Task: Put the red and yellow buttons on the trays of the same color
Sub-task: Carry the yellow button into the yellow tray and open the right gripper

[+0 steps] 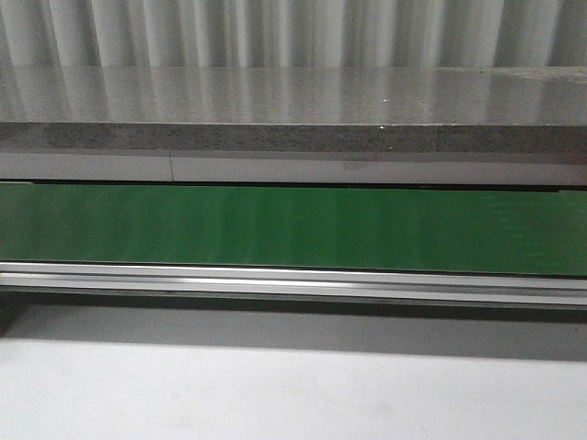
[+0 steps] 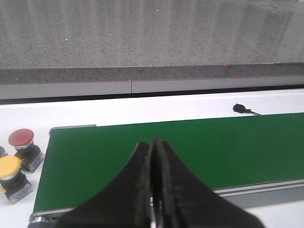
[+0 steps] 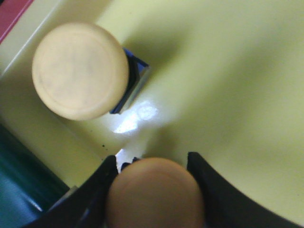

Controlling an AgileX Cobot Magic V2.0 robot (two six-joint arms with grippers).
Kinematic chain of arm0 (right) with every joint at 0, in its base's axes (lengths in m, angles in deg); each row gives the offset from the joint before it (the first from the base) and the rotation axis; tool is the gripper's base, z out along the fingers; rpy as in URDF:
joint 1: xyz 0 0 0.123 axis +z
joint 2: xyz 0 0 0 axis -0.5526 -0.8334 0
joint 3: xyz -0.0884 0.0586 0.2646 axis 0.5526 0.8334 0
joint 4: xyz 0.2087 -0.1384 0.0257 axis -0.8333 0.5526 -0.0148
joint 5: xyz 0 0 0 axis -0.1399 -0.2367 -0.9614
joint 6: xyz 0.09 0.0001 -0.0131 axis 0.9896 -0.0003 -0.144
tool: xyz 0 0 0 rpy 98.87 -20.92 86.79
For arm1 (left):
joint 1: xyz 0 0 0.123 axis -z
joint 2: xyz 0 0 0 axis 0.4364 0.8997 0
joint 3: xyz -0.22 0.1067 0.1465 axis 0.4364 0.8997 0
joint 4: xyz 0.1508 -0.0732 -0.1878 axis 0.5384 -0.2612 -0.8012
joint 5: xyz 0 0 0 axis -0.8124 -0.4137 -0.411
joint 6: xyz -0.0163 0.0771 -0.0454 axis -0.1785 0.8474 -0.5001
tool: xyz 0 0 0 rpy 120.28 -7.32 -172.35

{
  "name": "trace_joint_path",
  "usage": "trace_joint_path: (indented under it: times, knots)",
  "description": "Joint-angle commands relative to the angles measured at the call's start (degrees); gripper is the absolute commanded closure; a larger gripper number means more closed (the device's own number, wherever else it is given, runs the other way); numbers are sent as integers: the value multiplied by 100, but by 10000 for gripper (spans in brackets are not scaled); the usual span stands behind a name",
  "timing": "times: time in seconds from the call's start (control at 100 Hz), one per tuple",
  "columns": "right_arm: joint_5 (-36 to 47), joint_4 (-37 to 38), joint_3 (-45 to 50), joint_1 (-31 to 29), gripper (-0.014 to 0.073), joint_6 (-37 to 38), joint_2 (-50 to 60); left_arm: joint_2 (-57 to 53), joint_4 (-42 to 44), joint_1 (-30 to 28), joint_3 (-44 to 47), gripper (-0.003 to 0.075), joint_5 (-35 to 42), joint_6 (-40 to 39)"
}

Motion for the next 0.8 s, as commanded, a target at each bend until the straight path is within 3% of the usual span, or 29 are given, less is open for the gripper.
trace_joint_path:
  times: [0.0, 0.07, 0.14, 0.34, 0.6, 0.69, 0.79]
  knots:
    - [235, 61, -145, -41, 188, 2, 131, 27, -95, 53, -150, 741, 470, 13]
    - [181, 61, -145, -41, 77, 2, 131, 27, -95, 53, -150, 741, 470, 13]
    - [120, 61, -156, -41, 29, 2, 131, 27, -95, 53, -150, 741, 470, 13]
    - [-168, 127, -184, -35, 30, 2, 427, 27, -95, 53, -150, 741, 470, 13]
    - [-736, 284, -179, 17, 33, 2, 1804, 27, -95, 53, -150, 741, 470, 13]
    - [-860, 284, -174, 339, 108, -42, 2204, 37, -95, 53, -150, 741, 485, 13]
    - [-992, 315, -174, 828, 316, -139, 2548, 37, -95, 53, -150, 741, 494, 13]
